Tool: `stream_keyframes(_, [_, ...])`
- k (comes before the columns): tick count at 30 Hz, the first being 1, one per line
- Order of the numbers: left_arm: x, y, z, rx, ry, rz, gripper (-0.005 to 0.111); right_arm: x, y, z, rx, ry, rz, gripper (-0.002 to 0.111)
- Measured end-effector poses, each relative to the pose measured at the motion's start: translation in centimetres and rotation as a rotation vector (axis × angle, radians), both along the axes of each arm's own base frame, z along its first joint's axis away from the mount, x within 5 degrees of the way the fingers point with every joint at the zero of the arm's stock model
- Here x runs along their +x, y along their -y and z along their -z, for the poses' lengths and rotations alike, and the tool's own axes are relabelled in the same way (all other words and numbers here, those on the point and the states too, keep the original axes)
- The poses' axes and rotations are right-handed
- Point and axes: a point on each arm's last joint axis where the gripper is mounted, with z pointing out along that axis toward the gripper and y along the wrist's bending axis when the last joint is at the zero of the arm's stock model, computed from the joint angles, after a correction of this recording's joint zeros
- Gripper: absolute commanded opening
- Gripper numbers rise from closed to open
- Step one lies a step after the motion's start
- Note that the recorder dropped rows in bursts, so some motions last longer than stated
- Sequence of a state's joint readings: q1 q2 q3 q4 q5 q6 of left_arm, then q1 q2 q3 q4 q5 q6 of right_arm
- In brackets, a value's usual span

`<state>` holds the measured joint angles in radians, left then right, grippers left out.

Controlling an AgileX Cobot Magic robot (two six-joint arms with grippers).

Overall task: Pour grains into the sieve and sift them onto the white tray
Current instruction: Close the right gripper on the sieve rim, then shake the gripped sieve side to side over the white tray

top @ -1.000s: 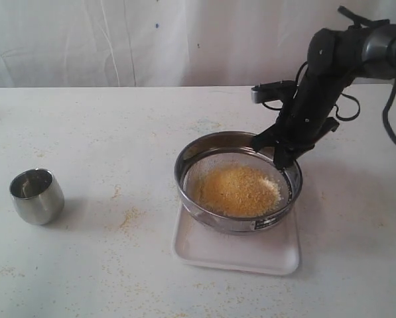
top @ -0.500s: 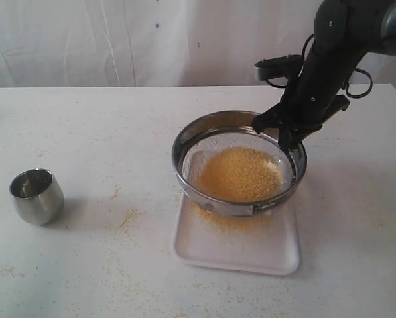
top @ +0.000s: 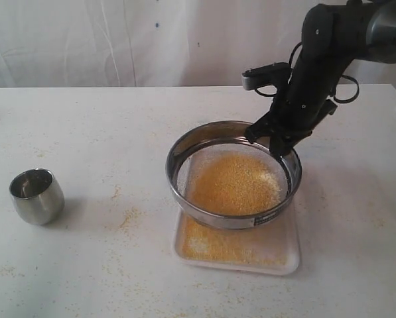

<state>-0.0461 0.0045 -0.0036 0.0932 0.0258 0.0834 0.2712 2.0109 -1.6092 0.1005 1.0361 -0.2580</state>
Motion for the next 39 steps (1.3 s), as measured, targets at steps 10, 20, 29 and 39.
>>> stream_keyframes(10, [0.0, 0.0, 0.0, 0.0, 0.0, 0.0, 0.0, 0.4, 1.1, 0.2, 0.003, 0.008, -0.023, 0.0])
stream_keyframes(20, [0.0, 0.0, 0.0, 0.0, 0.0, 0.0, 0.0, 0.9, 2.0, 0.8, 0.13, -0.043, 0.013, 0.0])
stream_keyframes(29, [0.0, 0.0, 0.0, 0.0, 0.0, 0.0, 0.0, 0.5, 2.4, 1.6, 0.027, -0.097, 0.029, 0.0])
stream_keyframes(39, [0.0, 0.0, 0.0, 0.0, 0.0, 0.0, 0.0, 0.3, 0.7, 1.6, 0.04, -0.062, -0.102, 0.0])
